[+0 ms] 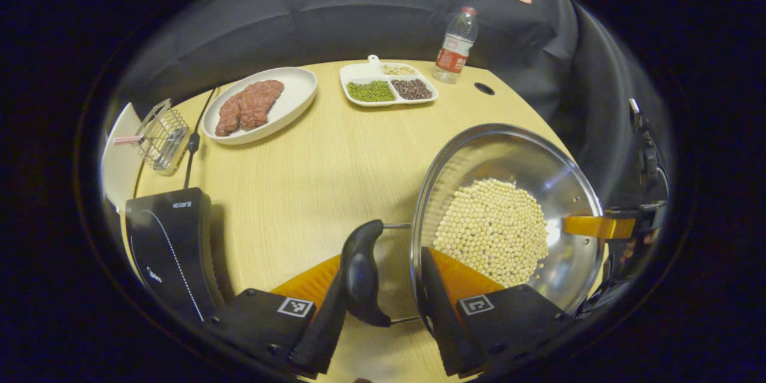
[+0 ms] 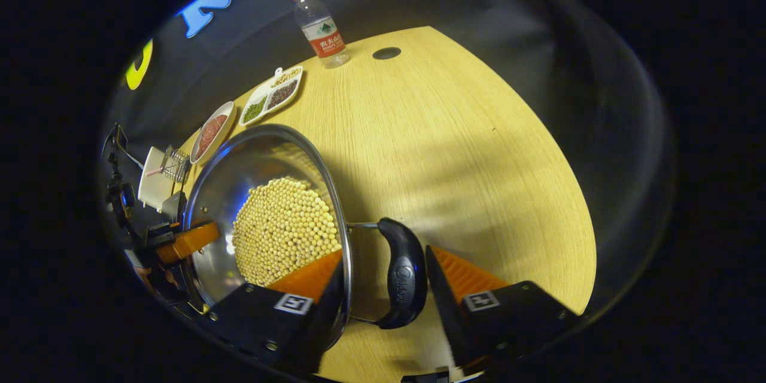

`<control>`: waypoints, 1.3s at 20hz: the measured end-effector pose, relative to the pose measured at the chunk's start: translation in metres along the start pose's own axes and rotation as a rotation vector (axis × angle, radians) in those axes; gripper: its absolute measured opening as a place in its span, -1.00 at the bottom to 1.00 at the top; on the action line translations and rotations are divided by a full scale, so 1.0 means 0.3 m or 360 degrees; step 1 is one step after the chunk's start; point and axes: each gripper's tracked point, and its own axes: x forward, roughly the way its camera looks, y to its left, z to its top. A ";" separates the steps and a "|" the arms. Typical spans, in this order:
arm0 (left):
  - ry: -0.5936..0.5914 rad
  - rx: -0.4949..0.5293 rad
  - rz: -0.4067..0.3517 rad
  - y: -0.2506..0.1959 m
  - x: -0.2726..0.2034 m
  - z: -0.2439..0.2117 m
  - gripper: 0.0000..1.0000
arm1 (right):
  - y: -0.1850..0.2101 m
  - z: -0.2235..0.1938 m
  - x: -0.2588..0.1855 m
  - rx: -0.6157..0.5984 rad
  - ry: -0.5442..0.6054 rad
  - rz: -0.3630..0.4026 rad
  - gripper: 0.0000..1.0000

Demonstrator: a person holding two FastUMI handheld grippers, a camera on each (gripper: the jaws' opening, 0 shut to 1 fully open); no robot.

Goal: First push the handle of the pot to place it horizontally, then grasp the pot with both hands and set it on the induction cooktop.

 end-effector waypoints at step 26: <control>-0.0246 -0.0180 0.0134 0.021 -0.134 -0.010 0.31 | -0.004 0.087 -0.003 -0.0127 -0.0106 0.0051 0.16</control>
